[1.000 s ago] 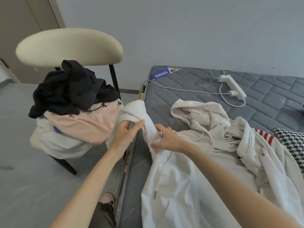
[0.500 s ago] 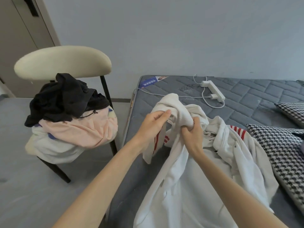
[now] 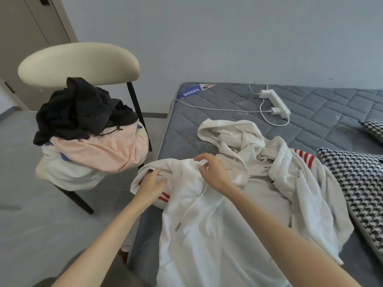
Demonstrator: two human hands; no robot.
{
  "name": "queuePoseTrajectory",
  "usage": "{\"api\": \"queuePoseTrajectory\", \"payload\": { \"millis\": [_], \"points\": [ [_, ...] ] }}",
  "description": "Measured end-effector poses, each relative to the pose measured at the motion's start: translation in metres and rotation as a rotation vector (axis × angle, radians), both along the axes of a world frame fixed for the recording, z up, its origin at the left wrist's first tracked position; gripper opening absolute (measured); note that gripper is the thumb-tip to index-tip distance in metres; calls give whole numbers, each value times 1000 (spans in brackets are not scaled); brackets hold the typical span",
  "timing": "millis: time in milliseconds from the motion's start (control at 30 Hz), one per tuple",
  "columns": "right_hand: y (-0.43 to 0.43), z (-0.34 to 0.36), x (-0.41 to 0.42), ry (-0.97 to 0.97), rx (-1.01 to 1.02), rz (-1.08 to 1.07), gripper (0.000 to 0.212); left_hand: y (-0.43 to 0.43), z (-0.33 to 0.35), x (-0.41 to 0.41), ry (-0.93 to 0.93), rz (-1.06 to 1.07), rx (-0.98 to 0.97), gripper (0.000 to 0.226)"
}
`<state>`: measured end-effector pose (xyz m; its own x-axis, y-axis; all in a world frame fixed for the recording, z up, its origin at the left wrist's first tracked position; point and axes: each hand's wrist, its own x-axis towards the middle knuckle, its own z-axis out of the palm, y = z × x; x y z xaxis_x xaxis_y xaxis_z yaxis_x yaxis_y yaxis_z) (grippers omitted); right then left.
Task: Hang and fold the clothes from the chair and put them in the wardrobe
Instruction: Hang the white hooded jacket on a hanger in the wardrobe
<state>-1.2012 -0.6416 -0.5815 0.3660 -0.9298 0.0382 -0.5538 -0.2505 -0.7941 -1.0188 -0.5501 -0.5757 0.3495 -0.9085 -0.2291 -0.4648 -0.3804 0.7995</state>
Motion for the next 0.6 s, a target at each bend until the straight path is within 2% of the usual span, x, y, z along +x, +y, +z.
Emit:
{"api": "queuePoseTrajectory", "payload": {
  "millis": [100, 200, 333, 400, 467, 600],
  "points": [
    [-13, -8, -6, 168, -91, -79, 34, -2, -18, 0, 24, 35, 105, 43],
    [-27, -12, -21, 309, -137, -278, 37, -9, -33, -12, 30, 3, 155, 49],
    [-40, -31, -48, 396, 87, -498, 62, -24, -53, -30, 256, 70, 232, 84],
    [-45, -45, -62, 378, 224, -515, 61, -34, -62, -37, 225, 151, 264, 87],
    [-48, -54, -72, 280, 315, -494, 52, -41, -68, -39, 125, 227, 249, 78],
    [-59, -52, -67, 146, 280, -443, 23, -51, -70, -26, 107, 281, 78, 33]
  ]
}}
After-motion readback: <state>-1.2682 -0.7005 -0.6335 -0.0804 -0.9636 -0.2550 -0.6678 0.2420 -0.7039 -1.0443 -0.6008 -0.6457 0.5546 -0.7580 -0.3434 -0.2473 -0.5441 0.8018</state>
